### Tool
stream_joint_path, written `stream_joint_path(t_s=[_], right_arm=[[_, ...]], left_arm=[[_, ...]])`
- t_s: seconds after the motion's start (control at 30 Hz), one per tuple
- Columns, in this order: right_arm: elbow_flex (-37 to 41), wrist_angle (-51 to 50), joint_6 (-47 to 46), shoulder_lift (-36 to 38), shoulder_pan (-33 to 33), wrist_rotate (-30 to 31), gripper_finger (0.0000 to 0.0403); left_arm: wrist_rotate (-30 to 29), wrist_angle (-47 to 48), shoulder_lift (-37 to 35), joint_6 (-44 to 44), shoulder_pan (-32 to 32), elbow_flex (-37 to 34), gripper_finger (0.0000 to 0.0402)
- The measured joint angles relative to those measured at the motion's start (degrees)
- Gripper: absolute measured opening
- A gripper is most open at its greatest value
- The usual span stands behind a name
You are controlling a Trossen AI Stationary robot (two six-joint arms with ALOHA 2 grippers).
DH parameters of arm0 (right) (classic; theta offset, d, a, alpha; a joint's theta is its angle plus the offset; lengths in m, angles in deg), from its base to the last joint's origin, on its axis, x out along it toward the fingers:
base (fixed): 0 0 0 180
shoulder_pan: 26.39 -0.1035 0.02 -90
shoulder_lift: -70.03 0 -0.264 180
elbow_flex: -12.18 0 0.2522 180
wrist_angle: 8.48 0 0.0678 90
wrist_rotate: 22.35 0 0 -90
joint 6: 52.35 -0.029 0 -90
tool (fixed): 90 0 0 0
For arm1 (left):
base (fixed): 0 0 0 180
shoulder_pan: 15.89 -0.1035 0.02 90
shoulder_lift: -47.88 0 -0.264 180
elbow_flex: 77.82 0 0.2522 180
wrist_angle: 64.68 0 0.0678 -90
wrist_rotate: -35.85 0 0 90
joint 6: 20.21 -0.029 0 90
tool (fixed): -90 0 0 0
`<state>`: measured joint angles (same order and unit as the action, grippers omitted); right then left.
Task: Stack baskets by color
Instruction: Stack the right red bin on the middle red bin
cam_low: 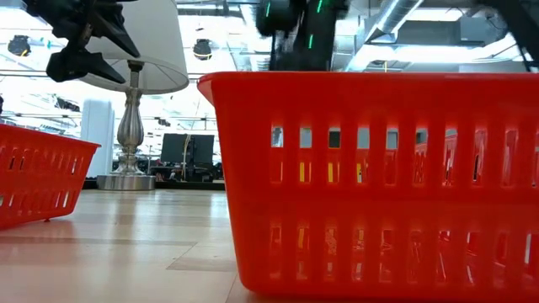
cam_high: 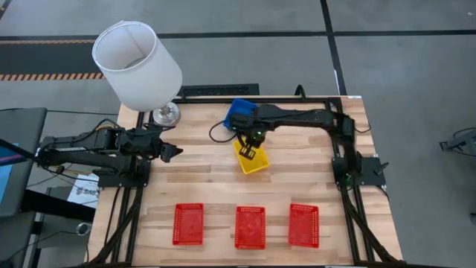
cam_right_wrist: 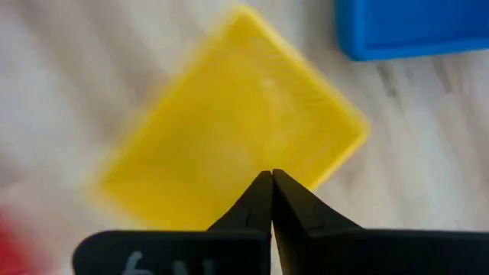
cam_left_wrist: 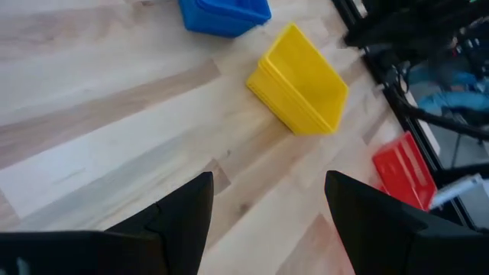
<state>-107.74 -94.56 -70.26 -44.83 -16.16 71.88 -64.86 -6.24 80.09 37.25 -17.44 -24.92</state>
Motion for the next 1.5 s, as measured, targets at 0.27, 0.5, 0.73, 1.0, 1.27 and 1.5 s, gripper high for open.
stream_joint_path(t_s=[0.27, 0.5, 0.73, 1.0, 1.27, 1.5], right_arm=[[-0.5, -15.4, -30.8, 15.3, -16.8, -1.2, 0.0073], [-0.3, -17.7, -76.8, 18.7, -40.4, 6.4, 0.0196], [7.1, -17.5, -107.6, 14.6, -53.8, 0.4, 0.0262], [16.0, -15.9, -111.6, 12.3, -58.1, -12.6, 0.0264], [29.5, -0.3, -112.7, 12.5, -57.2, -13.7, 0.0257], [39.7, 15.4, -113.2, 12.6, -56.8, -15.0, 0.0255]], left_arm=[[1.5, -0.3, 0.0, -0.3, 0.0, 0.0, 0.0241], [1.5, -1.7, 0.0, 0.3, 0.0, 0.0, 0.0241], [2.9, -2.4, 0.0, 1.5, 0.0, 0.0, 0.0241], [3.0, -2.4, 0.0, 1.8, 0.0, 0.0, 0.0241], [3.9, -1.9, 0.0, 1.3, 0.0, 0.0, 0.0241], [4.1, -1.9, 0.0, 0.8, 0.0, 0.0, 0.0241]])
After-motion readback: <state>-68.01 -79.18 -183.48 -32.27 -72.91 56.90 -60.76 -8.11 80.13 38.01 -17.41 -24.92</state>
